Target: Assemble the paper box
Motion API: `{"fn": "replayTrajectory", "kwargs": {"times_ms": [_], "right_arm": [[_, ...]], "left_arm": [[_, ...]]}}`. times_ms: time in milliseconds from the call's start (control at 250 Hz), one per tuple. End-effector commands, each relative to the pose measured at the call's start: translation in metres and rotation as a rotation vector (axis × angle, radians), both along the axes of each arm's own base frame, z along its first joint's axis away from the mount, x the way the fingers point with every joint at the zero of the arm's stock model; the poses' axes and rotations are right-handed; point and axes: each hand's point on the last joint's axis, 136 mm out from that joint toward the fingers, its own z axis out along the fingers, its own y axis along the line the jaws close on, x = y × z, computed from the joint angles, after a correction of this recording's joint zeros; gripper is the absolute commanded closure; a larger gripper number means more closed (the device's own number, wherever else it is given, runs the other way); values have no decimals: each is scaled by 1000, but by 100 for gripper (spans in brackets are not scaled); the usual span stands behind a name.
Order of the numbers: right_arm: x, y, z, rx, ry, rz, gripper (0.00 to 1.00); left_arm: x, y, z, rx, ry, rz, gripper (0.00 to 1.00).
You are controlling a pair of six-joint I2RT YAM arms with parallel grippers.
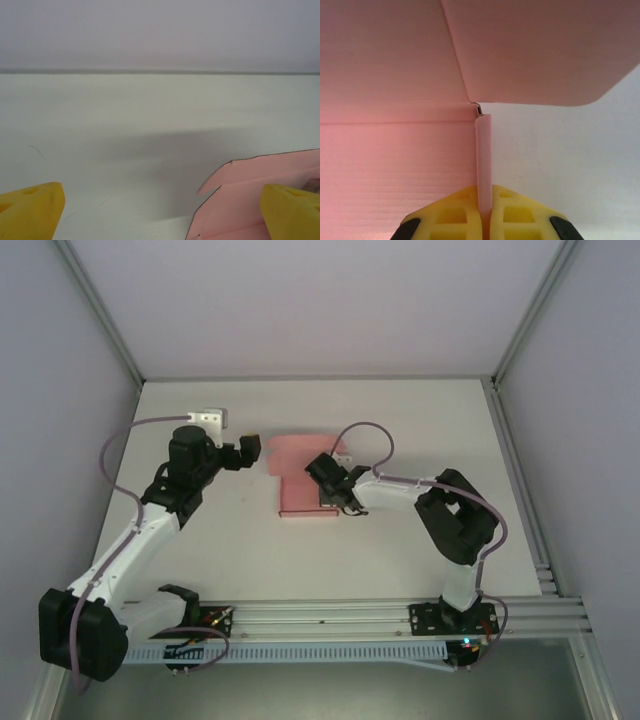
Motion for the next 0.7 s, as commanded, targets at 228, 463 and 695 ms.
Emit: {"fn": "replayTrajectory", "kwargs": {"times_ms": [228,463,695], "right_arm": [[3,-14,61,113,-153,-68,26],[19,-27,118,70,-305,193,0],[52,-31,135,150,-313,444,3]], "left_arm": [[1,-42,-27,18,89,-253,0],[13,-71,-59,104,169,-456,0],[25,-91,-91,153,276,-601,7]]}}
